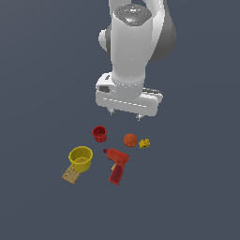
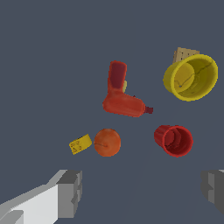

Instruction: Pick up a designated object from a clutter of objects.

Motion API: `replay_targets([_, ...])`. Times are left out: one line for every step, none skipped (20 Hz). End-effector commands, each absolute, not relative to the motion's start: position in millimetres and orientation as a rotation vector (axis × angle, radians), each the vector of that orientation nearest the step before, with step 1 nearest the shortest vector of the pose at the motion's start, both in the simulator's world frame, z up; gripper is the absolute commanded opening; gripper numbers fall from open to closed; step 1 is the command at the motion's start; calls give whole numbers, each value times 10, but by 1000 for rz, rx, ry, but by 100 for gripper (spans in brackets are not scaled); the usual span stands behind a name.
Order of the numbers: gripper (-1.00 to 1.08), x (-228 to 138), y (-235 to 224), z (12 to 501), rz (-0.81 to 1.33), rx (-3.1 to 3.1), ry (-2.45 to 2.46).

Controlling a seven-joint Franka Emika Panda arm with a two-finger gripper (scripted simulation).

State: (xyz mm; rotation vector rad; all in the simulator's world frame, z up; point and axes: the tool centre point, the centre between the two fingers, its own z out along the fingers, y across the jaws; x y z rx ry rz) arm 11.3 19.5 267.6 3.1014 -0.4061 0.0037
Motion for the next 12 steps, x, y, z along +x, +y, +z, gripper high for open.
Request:
replay_targets([100,131,251,2581,4,3090,-491])
replay_targets([100,137,273,2543,4,3085,-524])
replay_targets([100,143,295,2505,5,3079,-558])
replay_targets([100,149,317,2467,5,3073,-592])
replay_targets([100,154,339,2429,5,3067,-625])
replay_targets([100,158,361,2390,5,3060,-659])
replay_targets([100,163,383,2352,5,3053,-692])
replay_targets([100,167,405,2314,6,3045,-725])
replay_targets([100,170,427,2276,6,3037,-759])
replay_targets([100,173,449,2238,6,3029,-792])
replay_targets([100,176,471,2200,6,3021,-825])
replay_targets([100,179,493,2162,6,3012,-858])
